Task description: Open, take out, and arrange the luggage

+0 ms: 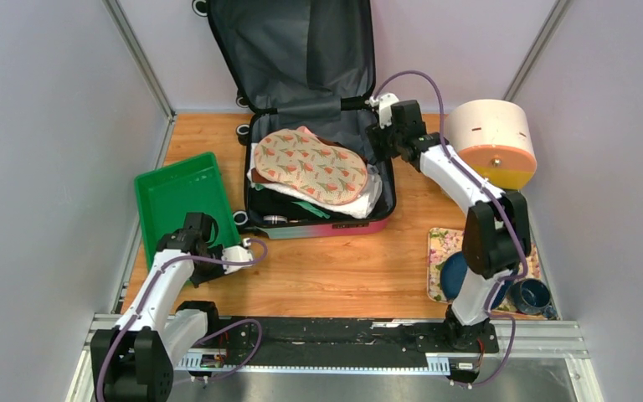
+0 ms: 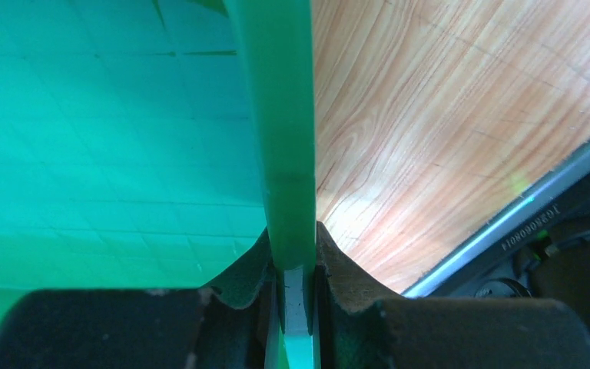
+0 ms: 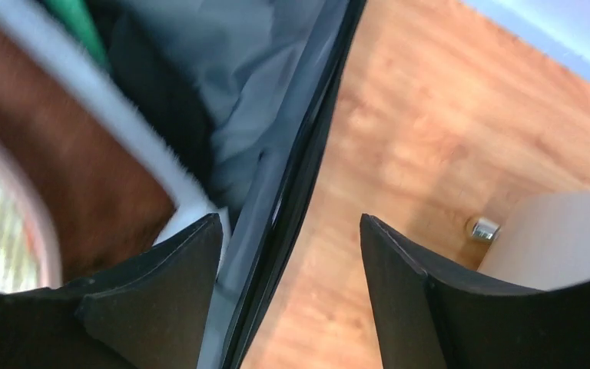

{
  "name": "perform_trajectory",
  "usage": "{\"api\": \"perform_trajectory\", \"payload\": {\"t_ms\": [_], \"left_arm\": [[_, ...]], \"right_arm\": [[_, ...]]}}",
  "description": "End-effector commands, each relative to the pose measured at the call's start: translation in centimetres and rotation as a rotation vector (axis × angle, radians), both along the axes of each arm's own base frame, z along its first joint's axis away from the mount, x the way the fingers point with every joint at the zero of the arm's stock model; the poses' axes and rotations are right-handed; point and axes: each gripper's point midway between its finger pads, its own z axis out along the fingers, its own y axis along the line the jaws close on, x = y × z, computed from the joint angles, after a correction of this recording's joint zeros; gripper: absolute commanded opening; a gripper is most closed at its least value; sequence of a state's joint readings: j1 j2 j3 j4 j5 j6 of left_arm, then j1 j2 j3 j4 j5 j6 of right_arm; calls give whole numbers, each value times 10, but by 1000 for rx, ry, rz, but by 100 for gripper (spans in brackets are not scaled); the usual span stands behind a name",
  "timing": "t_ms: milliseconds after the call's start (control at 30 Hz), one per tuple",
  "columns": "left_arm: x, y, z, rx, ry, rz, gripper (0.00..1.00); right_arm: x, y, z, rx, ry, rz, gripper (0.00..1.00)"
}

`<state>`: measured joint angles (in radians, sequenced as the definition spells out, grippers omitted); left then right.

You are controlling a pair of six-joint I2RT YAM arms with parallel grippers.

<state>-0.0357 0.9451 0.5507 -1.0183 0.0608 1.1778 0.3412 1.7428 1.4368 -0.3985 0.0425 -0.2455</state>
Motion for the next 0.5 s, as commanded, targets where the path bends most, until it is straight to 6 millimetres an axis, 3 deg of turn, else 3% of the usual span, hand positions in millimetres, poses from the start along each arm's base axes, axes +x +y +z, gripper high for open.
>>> {"api": "perform_trajectory", "payload": {"t_ms": [0, 33, 100, 300, 400, 433, 467], "left_arm": [[50, -27, 2, -83, -220, -280, 0], [48, -27, -2, -83, -214, -285, 0], [50, -26, -5, -78, -223, -297, 0], [55, -29, -6, -98, -240, -303, 0], [58, -30, -8, -103, -239, -317, 0], [58, -32, -10, -112, -228, -321, 0], [60, -32, -10, -117, -230, -321, 0]], "right_arm": [[54, -6, 22, 38, -89, -129, 70], [63, -3, 32, 54, -109, -130, 69], [75, -2, 10, 54, -65, -137, 69], [100, -13, -19, 77, -10, -194, 65], [103, -26, -30, 95, 18, -228, 54], [103, -30, -33, 111, 32, -239, 36], [101, -33, -37, 116, 44, -246, 28]]}}
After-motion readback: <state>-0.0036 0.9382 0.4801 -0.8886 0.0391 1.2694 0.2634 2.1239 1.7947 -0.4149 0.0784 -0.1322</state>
